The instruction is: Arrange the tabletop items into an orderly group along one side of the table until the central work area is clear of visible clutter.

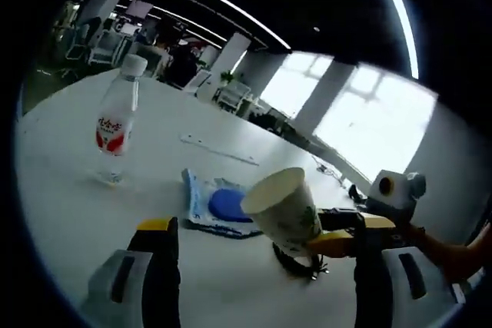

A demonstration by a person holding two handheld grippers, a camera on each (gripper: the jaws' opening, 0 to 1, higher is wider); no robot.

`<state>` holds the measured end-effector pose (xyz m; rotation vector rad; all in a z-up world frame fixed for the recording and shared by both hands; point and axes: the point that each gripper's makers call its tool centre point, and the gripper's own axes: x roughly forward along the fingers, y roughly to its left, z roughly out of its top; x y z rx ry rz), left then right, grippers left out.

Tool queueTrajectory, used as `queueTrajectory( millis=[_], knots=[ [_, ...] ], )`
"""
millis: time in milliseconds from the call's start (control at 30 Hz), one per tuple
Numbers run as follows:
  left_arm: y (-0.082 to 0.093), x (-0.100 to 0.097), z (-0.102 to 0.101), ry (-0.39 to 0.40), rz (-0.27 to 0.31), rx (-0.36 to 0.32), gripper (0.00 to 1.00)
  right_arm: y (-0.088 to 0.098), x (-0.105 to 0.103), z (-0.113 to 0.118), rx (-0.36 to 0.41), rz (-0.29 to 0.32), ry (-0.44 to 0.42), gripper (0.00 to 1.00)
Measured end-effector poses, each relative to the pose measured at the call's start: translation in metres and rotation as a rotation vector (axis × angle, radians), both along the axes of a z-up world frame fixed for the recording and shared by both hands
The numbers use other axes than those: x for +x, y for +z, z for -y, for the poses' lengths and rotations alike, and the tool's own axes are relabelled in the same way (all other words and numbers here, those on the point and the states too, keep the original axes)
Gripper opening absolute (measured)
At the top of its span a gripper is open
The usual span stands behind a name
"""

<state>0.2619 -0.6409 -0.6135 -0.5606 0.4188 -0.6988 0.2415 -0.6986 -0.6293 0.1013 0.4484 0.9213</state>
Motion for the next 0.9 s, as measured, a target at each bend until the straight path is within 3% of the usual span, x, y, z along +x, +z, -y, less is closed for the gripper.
queueTrajectory(
  millis=[67, 133, 400, 500, 700, 900],
  knots=[
    [0.006, -0.002, 0.002, 0.000, -0.009, -0.070, 0.91, 0.011, -0.003, -0.006, 0.056, 0.002, 0.004, 0.32],
    [0.009, -0.002, 0.002, 0.004, -0.009, -0.090, 0.88, 0.018, -0.007, -0.009, 0.081, 0.004, 0.013, 0.32],
    [0.019, -0.005, 0.010, -0.030, 0.010, -0.119, 0.70, 0.027, -0.015, -0.021, 0.103, 0.012, 0.038, 0.32],
    [0.026, -0.005, 0.012, -0.029, 0.026, -0.159, 0.63, 0.027, -0.017, -0.024, 0.098, 0.014, 0.045, 0.32],
    [0.024, -0.007, 0.013, -0.050, 0.041, -0.104, 0.44, 0.028, -0.019, -0.027, 0.089, 0.022, 0.060, 0.32],
    [0.026, -0.007, 0.013, -0.060, 0.041, -0.111, 0.42, 0.027, -0.019, -0.027, 0.085, 0.020, 0.066, 0.32]
  ],
)
